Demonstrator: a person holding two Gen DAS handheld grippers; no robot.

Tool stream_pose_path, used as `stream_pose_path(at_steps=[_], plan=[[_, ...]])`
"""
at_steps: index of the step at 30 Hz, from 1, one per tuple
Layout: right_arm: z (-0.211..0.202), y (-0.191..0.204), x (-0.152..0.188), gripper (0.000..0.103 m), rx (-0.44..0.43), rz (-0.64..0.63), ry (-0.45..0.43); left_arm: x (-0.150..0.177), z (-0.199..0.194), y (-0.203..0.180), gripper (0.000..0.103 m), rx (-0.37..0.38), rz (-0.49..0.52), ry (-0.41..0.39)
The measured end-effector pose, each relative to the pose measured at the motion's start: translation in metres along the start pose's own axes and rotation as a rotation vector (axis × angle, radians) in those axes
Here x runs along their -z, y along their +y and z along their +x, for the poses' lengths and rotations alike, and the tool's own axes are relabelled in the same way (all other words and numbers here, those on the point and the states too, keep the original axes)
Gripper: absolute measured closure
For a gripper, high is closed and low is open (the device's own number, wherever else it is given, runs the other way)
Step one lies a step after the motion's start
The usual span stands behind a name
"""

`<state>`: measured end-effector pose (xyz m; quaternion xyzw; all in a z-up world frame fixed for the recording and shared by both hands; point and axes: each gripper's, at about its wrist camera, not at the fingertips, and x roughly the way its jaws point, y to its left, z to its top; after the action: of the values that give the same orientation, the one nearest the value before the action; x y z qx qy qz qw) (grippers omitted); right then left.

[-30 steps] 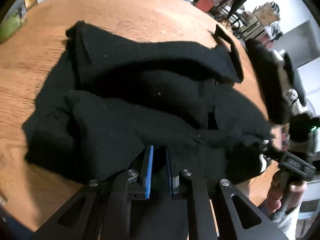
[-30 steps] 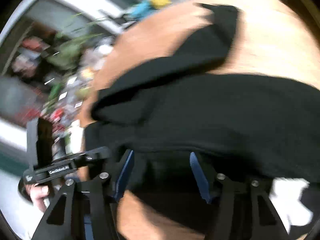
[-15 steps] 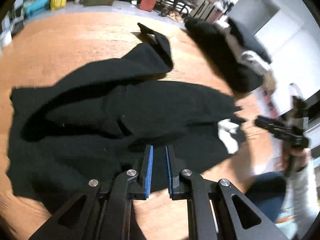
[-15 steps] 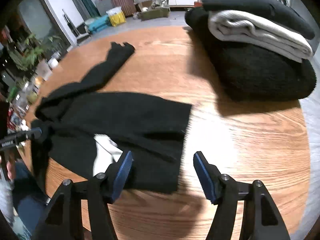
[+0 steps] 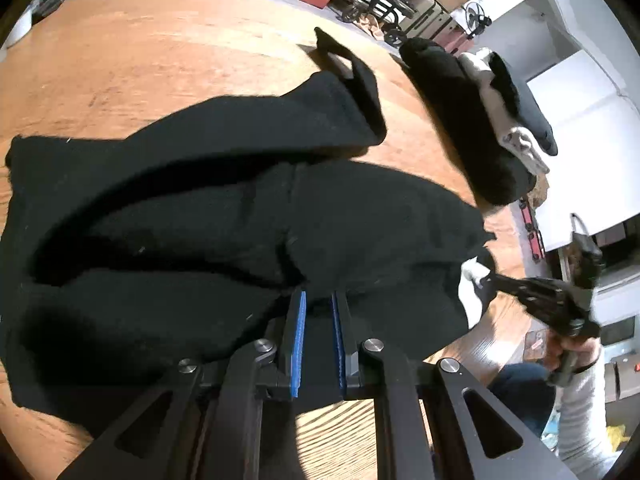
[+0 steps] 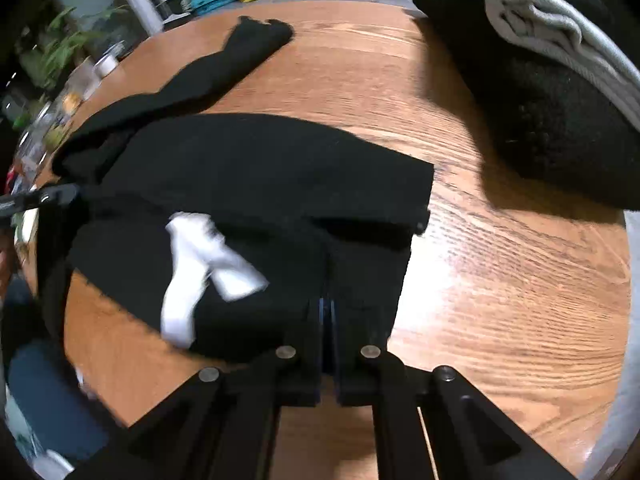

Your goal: Fold clothes

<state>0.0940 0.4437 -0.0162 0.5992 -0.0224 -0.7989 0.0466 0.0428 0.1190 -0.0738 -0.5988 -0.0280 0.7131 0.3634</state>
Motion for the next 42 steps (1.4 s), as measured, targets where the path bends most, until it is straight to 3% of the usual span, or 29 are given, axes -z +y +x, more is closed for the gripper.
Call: stream_pose_path(at_steps=[6, 9, 10, 12, 15, 19, 21, 23, 25, 27, 29, 30, 32, 34, 36, 38, 39, 42], plan=[[-0.017, -0.030, 0.001, 0.098, 0.059, 0.111, -0.020, 0.002, -0.003, 0.008, 0.090, 0.001, -0.028, 0.011], [-0.021, -0.012, -0.008, 0.078, 0.091, 0.095, -0.068, 0.011, -0.012, -0.016, 0.090, 0.017, 0.093, -0.001], [-0.024, -0.001, -0.010, 0.061, 0.072, 0.073, -0.090, 0.016, -0.012, -0.025, 0.090, 0.036, 0.136, 0.008], [-0.024, 0.018, -0.016, 0.063, 0.080, 0.037, -0.105, 0.025, -0.012, -0.043, 0.090, 0.068, 0.220, 0.026], [-0.022, 0.044, -0.020, 0.063, 0.068, -0.031, -0.090, 0.040, 0.005, -0.062, 0.090, 0.007, 0.304, 0.059], [0.004, 0.061, -0.018, 0.059, 0.098, -0.045, -0.003, 0.052, 0.033, -0.070, 0.090, -0.056, 0.315, 0.111], [0.014, 0.067, -0.010, 0.056, 0.062, -0.036, 0.030, 0.055, 0.039, -0.072, 0.090, -0.070, 0.330, 0.104], [0.022, 0.069, -0.007, 0.057, -0.068, -0.015, 0.044, 0.056, 0.039, -0.073, 0.090, -0.055, 0.337, 0.080], [0.029, 0.072, -0.005, 0.058, -0.061, 0.006, 0.044, 0.056, 0.040, -0.075, 0.090, -0.057, 0.345, 0.064], [0.030, 0.076, -0.005, 0.068, -0.051, -0.008, 0.032, 0.055, 0.041, -0.076, 0.090, -0.060, 0.349, 0.054], [0.029, 0.080, -0.005, 0.100, -0.043, -0.021, 0.020, 0.055, 0.041, -0.074, 0.097, -0.052, 0.330, 0.073], [0.023, 0.079, -0.003, 0.101, -0.052, -0.023, 0.015, 0.056, 0.037, -0.075, 0.103, -0.031, 0.332, 0.085], [0.011, 0.077, 0.001, 0.102, -0.070, -0.028, 0.006, 0.059, 0.030, -0.078, 0.103, 0.024, 0.341, 0.114], [-0.002, 0.075, 0.004, 0.102, -0.089, -0.033, -0.003, 0.066, 0.017, -0.088, 0.103, 0.131, 0.393, 0.172], [-0.017, 0.074, 0.007, 0.094, -0.124, -0.068, -0.004, 0.066, -0.002, -0.094, 0.103, 0.206, 0.441, 0.157], [-0.035, 0.072, 0.010, 0.050, -0.084, -0.120, -0.063, 0.057, -0.015, -0.094, 0.103, 0.204, 0.456, 0.134], [-0.040, 0.070, 0.009, 0.046, -0.053, -0.143, -0.096, 0.049, -0.019, -0.092, 0.103, 0.160, 0.455, 0.110], [-0.043, 0.058, -0.001, 0.046, 0.051, -0.167, -0.143, 0.024, -0.021, -0.082, 0.102, -0.109, 0.464, -0.001]])
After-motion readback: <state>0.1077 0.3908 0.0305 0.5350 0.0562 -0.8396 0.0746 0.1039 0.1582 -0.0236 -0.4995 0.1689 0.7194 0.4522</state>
